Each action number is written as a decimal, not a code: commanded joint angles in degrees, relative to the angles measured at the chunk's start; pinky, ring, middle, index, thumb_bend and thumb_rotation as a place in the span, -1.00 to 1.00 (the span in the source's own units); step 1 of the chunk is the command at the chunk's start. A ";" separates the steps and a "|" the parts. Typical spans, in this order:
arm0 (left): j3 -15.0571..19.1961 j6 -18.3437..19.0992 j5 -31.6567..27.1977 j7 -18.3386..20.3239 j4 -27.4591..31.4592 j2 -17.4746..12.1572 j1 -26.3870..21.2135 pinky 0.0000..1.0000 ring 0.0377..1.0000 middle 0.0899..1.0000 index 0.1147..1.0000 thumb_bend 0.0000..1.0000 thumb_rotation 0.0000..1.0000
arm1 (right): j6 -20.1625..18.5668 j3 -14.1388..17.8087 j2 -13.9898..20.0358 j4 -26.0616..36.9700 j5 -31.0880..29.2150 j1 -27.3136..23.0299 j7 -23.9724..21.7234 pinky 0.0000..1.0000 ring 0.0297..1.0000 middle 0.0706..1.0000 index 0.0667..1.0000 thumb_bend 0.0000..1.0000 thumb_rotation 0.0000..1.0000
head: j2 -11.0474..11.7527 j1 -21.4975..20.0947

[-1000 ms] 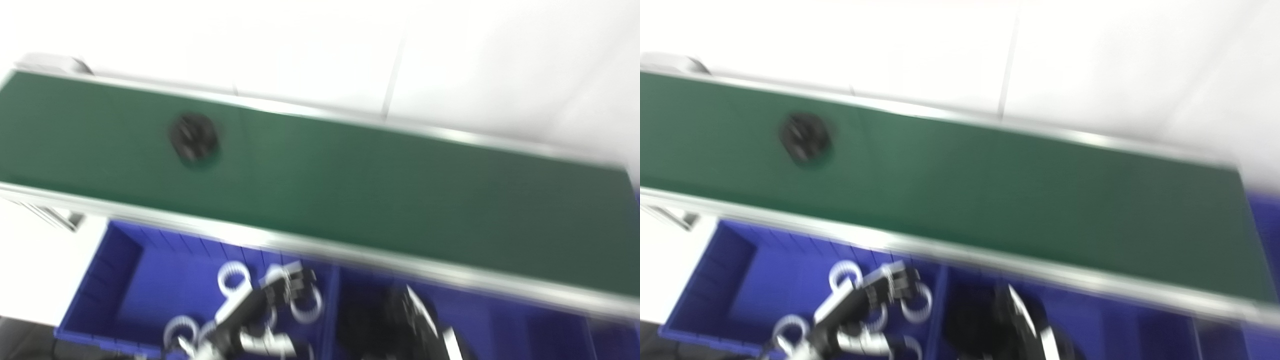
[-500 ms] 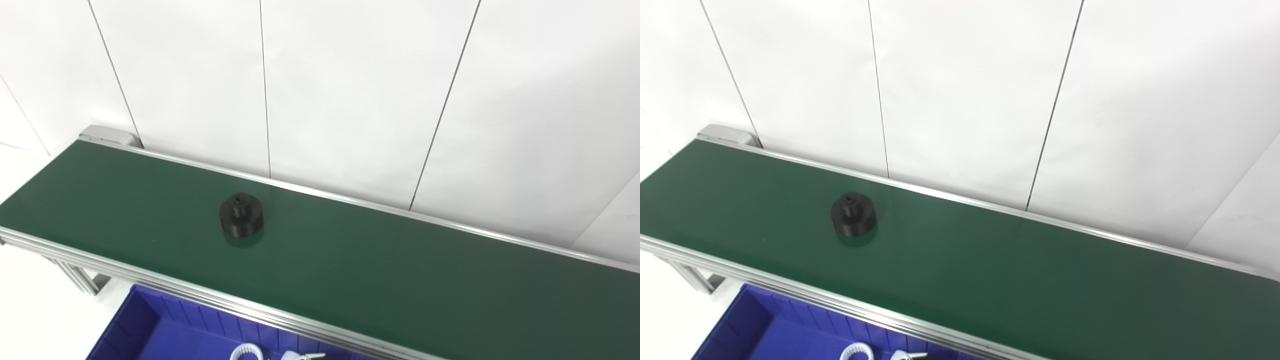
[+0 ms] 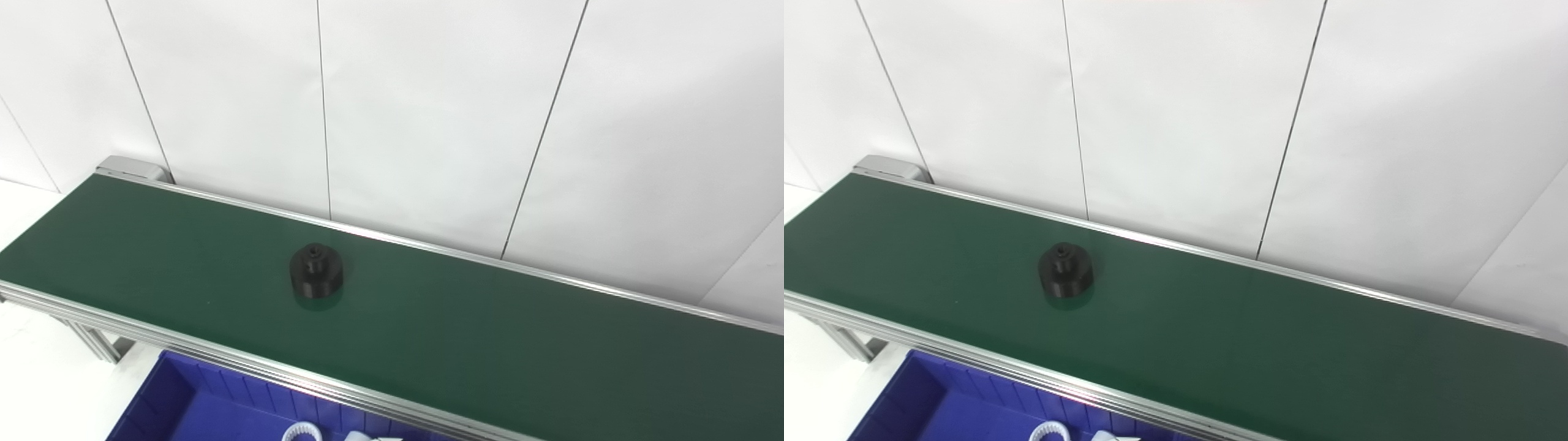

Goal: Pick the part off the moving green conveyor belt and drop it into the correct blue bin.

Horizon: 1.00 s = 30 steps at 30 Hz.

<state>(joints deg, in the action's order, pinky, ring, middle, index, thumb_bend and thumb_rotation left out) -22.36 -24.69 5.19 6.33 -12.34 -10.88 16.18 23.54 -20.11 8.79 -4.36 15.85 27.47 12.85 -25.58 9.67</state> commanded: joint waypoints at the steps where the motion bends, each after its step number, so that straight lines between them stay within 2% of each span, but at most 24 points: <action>1: -0.25 -2.24 -0.67 -0.96 0.67 -0.42 -0.78 0.38 0.55 0.59 0.56 0.63 -0.12 | 3.37 -0.57 0.54 1.30 -0.21 -0.03 1.57 0.37 0.65 0.70 0.79 0.60 0.26 | -0.01 -0.06; 9: -1.27 -2.24 -1.09 -0.59 0.21 -0.94 -1.45 0.35 0.55 0.60 0.57 0.57 0.06 | 3.38 -2.34 2.30 3.99 -0.57 -0.29 3.89 0.44 0.66 0.69 0.76 0.62 0.24 | -0.04 -0.67; 14: -0.84 -2.24 -2.75 1.03 0.57 -0.56 -1.29 0.33 0.54 0.61 0.55 0.57 0.12 | 3.38 -2.70 3.28 7.75 -0.30 -0.15 4.75 0.40 0.63 0.67 0.74 0.68 0.27 | -0.76 -1.79; 17: 0.04 -2.24 -4.20 2.49 0.75 -0.01 -0.81 0.37 0.58 0.64 0.54 0.60 0.20 | 3.38 -2.84 3.96 10.69 0.92 -0.69 5.20 0.33 0.58 0.65 0.75 0.54 0.20 | -1.05 -2.46; 21: 1.19 -2.24 -4.43 3.09 0.72 0.64 -0.63 0.36 0.57 0.64 0.53 0.58 0.23 | 3.27 -1.09 3.31 15.04 1.63 -1.80 3.06 0.36 0.56 0.64 0.73 0.53 0.21 | -1.78 -4.63; 25: 3.18 -2.24 -6.34 6.00 0.52 1.21 -0.59 0.39 0.58 0.63 0.53 0.57 0.21 | 2.28 1.38 1.72 17.45 2.50 -6.38 0.26 0.31 0.52 0.62 0.71 0.50 0.19 | -3.53 -9.91; 28: 5.12 -2.24 -9.21 11.01 0.13 1.45 -0.78 0.49 0.65 0.68 0.58 0.48 0.16 | 0.65 2.55 0.94 18.28 2.51 -9.47 -2.01 0.27 0.50 0.64 0.72 0.50 0.24 | -4.49 -12.27; 30: 6.56 -2.24 -9.27 13.44 -0.06 1.61 -1.18 0.52 0.66 0.70 0.60 0.45 0.18 | -2.23 3.44 0.29 19.55 3.31 -11.39 -3.83 0.30 0.53 0.65 0.71 0.53 0.26 | -5.41 -14.01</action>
<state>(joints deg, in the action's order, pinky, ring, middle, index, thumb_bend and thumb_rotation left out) -16.80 -24.71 -3.13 17.81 -13.01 -9.13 15.50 22.62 -17.26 9.64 12.63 18.82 16.98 10.36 -30.75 -3.85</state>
